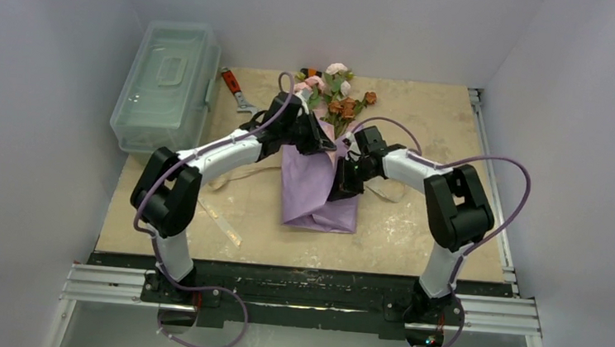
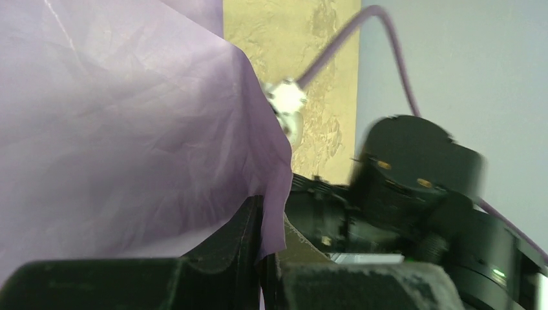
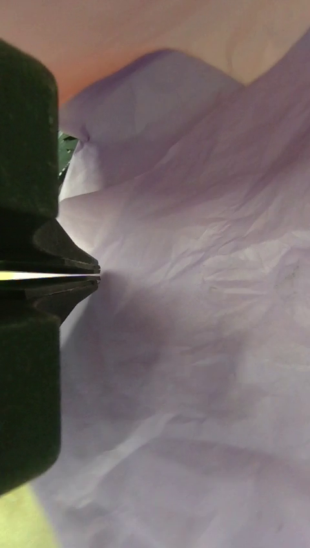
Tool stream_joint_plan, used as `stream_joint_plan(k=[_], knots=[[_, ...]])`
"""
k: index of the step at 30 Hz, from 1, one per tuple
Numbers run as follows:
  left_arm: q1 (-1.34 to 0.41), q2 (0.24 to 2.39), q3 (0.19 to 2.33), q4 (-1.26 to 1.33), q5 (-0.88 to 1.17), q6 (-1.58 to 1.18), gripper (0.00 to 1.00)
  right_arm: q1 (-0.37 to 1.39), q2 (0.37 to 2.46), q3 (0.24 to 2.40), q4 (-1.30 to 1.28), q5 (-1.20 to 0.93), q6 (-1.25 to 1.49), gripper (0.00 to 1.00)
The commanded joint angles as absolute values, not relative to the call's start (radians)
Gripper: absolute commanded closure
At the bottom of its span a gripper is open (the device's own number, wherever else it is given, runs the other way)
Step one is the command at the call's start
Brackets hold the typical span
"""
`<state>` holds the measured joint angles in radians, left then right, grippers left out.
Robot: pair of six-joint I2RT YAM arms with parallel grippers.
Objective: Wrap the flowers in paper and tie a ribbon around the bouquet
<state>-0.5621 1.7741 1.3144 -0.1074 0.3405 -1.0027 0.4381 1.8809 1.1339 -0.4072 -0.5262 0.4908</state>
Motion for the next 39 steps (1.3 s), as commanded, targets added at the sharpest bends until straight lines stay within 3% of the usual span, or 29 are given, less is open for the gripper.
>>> stream_joint_plan(k=[1, 8, 16, 25, 30, 32, 35, 37, 39], knots=[[-0.586, 1.840, 1.364, 0.055, 0.371, -1.094, 1.00, 0.395, 1.724, 1.180, -0.541, -0.443, 0.443, 0.84], [-0.605, 1.954, 1.431, 0.102, 0.374, -1.135, 1.00, 0.258, 1.500, 1.097, -0.643, -0.362, 0.379, 0.57], [-0.605, 2.006, 1.453, 0.130, 0.384, -1.159, 1.00, 0.219, 1.353, 0.949, -0.422, -0.607, 0.409, 0.34], [-0.606, 2.019, 1.455, 0.143, 0.396, -1.169, 1.00, 0.219, 1.478, 0.938, -0.248, -0.703, 0.462, 0.28], [-0.605, 2.021, 1.454, 0.152, 0.401, -1.172, 1.00, 0.230, 1.546, 0.941, -0.182, -0.747, 0.502, 0.40], [-0.606, 2.024, 1.459, 0.153, 0.405, -1.172, 1.00, 0.235, 1.552, 0.940, -0.161, -0.751, 0.515, 0.53], [-0.606, 2.023, 1.461, 0.152, 0.411, -1.169, 1.00, 0.240, 1.552, 0.934, -0.140, -0.748, 0.540, 0.82], [-0.606, 2.018, 1.470, 0.135, 0.424, -1.149, 0.86, 0.244, 1.554, 0.940, -0.148, -0.734, 0.541, 0.97], [-0.606, 2.006, 1.496, 0.074, 0.420, -1.095, 0.61, 0.244, 1.555, 0.949, -0.174, -0.702, 0.535, 1.00]])
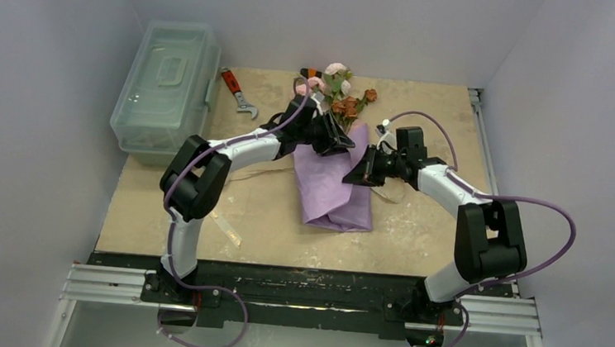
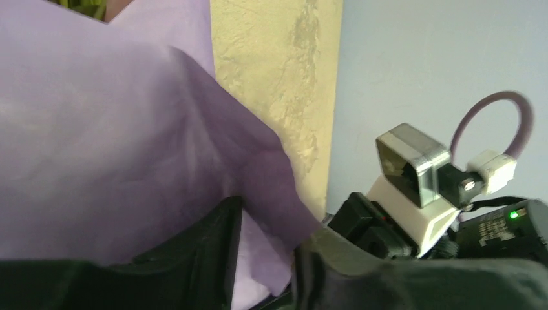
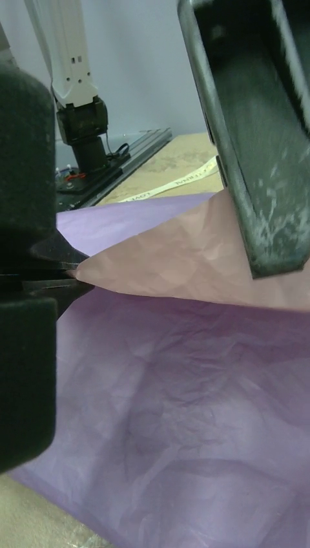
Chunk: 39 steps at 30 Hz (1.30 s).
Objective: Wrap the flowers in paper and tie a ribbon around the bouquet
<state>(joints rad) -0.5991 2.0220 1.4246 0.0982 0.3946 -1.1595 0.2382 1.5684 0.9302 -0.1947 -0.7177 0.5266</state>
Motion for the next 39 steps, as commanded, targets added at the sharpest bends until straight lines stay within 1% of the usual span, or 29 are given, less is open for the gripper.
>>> stream_joint_plan(k=[1, 2, 3, 7, 8, 11, 13, 16, 19, 23, 26, 28, 31, 32, 35, 39], knots=[[-0.606, 1.989, 1.515, 0.013, 0.409, -1.057, 0.52, 0.244, 1.556, 0.957, -0.196, -0.679, 0.526, 1.00], [-0.605, 1.972, 1.537, -0.067, 0.392, -0.999, 0.43, 0.245, 1.559, 0.964, -0.217, -0.648, 0.515, 1.00], [-0.606, 1.960, 1.571, -0.151, 0.368, -0.939, 0.36, 0.245, 1.560, 0.971, -0.237, -0.622, 0.510, 1.00], [-0.606, 1.905, 1.700, -0.470, 0.226, -0.740, 0.34, 0.244, 1.568, 0.973, -0.281, -0.525, 0.514, 1.00], [-0.605, 1.885, 1.697, -0.510, 0.200, -0.703, 0.36, 0.243, 1.574, 0.971, -0.285, -0.510, 0.520, 1.00], [-0.606, 1.808, 1.620, -0.561, 0.151, -0.625, 0.46, 0.243, 1.591, 0.967, -0.277, -0.484, 0.539, 1.00], [-0.606, 1.768, 1.535, -0.545, 0.144, -0.593, 0.52, 0.242, 1.599, 0.963, -0.269, -0.467, 0.553, 1.00], [-0.608, 1.743, 1.418, -0.458, 0.200, -0.568, 0.56, 0.242, 1.610, 0.955, -0.256, -0.442, 0.564, 1.00], [-0.624, 1.764, 1.362, -0.360, 0.240, -0.564, 0.57, 0.242, 1.630, 0.946, -0.244, -0.422, 0.568, 1.00], [-0.651, 1.854, 1.356, -0.279, 0.271, -0.530, 0.57, 0.242, 1.663, 0.924, -0.215, -0.406, 0.578, 1.00], [-0.661, 1.932, 1.356, -0.284, 0.271, -0.504, 0.57, 0.242, 1.690, 0.906, -0.188, -0.401, 0.596, 1.00], [-0.667, 1.962, 1.345, -0.319, 0.234, -0.482, 0.58, 0.243, 1.704, 0.894, -0.169, -0.403, 0.610, 1.00], [-0.666, 1.937, 1.277, -0.339, 0.196, -0.459, 0.58, 0.243, 1.720, 0.889, -0.156, -0.409, 0.622, 1.00], [-0.666, 1.915, 1.252, -0.345, 0.182, -0.452, 0.57, 0.244, 1.722, 0.891, -0.155, -0.410, 0.624, 1.00], [-0.666, 1.852, 1.213, -0.368, 0.141, -0.421, 0.50, 0.244, 1.723, 0.902, -0.161, -0.411, 0.624, 1.00], [-0.665, 1.801, 1.267, -0.405, 0.086, -0.382, 0.36, 0.245, 1.721, 0.924, -0.176, -0.421, 0.626, 1.00]])
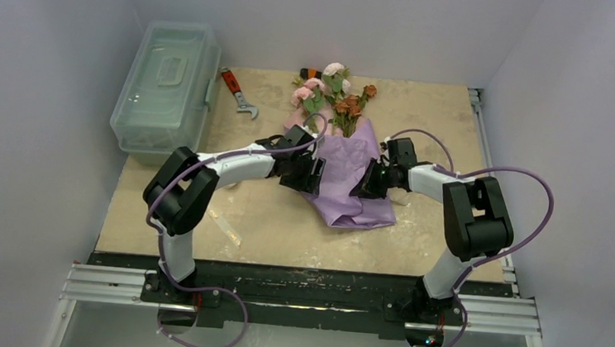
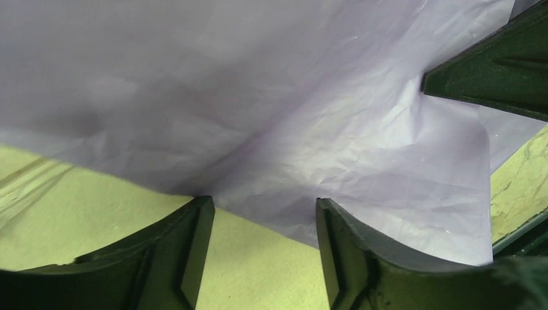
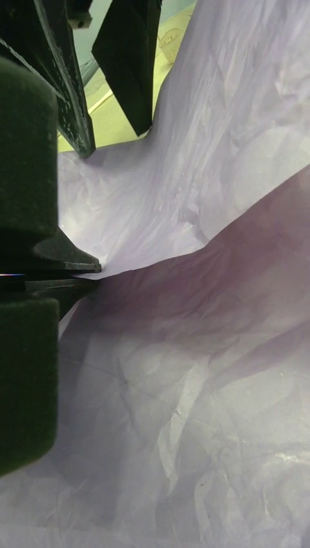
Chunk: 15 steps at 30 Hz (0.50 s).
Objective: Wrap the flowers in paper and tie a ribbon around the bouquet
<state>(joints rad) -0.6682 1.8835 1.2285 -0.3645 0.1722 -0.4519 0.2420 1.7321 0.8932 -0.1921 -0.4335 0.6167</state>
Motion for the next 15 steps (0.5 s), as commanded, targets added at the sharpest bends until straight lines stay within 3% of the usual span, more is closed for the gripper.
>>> stream_joint_plan(k=[1, 5, 11, 15], knots=[[-0.665, 1.798, 1.296, -0.412, 0.066, -0.376, 0.33, 0.247, 1.720, 0.931, -0.183, -0.421, 0.626, 1.00], [-0.647, 1.839, 1.421, -0.448, 0.038, -0.356, 0.33, 0.254, 1.711, 0.959, -0.212, -0.423, 0.622, 1.00], [-0.598, 1.960, 1.506, -0.458, 0.060, -0.345, 0.49, 0.266, 1.712, 0.985, -0.235, -0.418, 0.620, 1.00], [-0.545, 2.026, 1.514, -0.439, 0.085, -0.338, 0.51, 0.273, 1.716, 0.989, -0.237, -0.412, 0.623, 1.00]])
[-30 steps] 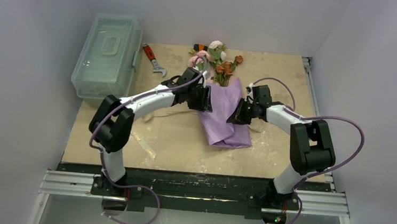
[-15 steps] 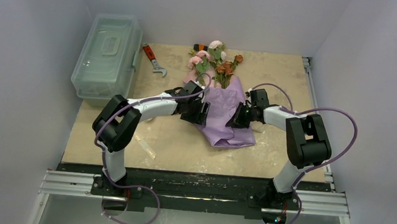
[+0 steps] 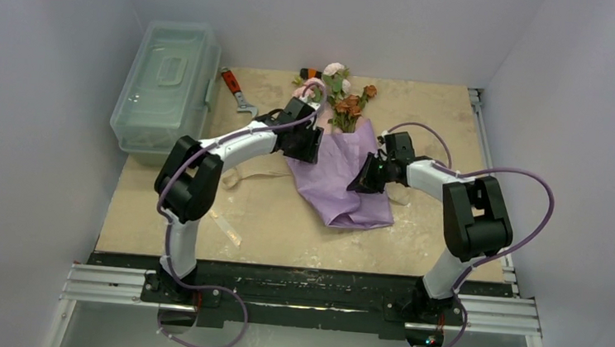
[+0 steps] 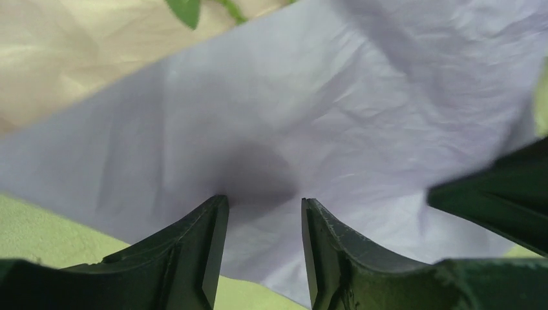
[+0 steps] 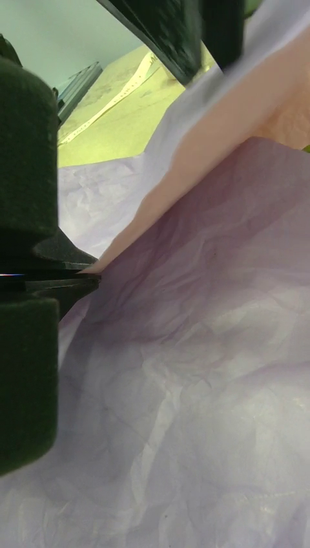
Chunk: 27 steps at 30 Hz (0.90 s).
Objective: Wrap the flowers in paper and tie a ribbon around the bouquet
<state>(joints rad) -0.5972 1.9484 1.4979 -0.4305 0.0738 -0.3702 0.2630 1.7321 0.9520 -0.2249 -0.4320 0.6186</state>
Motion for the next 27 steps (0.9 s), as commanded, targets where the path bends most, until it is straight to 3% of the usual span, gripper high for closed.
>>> stream_joint_plan(k=[1, 4, 15, 17, 22, 24, 27], knots=[[-0.532, 2.038, 1.515, -0.433, 0.092, -0.336, 0.51, 0.274, 1.718, 0.991, -0.240, -0.410, 0.623, 1.00], [-0.505, 2.068, 1.509, -0.402, 0.116, -0.321, 0.51, 0.277, 1.724, 0.997, -0.244, -0.408, 0.624, 1.00], [-0.491, 2.100, 1.525, -0.399, 0.065, -0.250, 0.33, 0.308, 1.772, 1.068, -0.302, -0.381, 0.605, 1.00], [-0.489, 2.094, 1.512, -0.392, 0.066, -0.243, 0.32, 0.309, 1.778, 1.093, -0.337, -0.369, 0.590, 0.90], [-0.489, 2.090, 1.470, -0.363, 0.097, -0.250, 0.32, 0.302, 1.705, 1.158, -0.438, -0.320, 0.560, 0.46], [-0.489, 2.084, 1.452, -0.348, 0.107, -0.256, 0.33, 0.300, 1.671, 1.198, -0.482, -0.300, 0.547, 0.39], [-0.490, 2.081, 1.443, -0.343, 0.110, -0.256, 0.33, 0.301, 1.632, 1.257, -0.540, -0.282, 0.525, 0.37]])
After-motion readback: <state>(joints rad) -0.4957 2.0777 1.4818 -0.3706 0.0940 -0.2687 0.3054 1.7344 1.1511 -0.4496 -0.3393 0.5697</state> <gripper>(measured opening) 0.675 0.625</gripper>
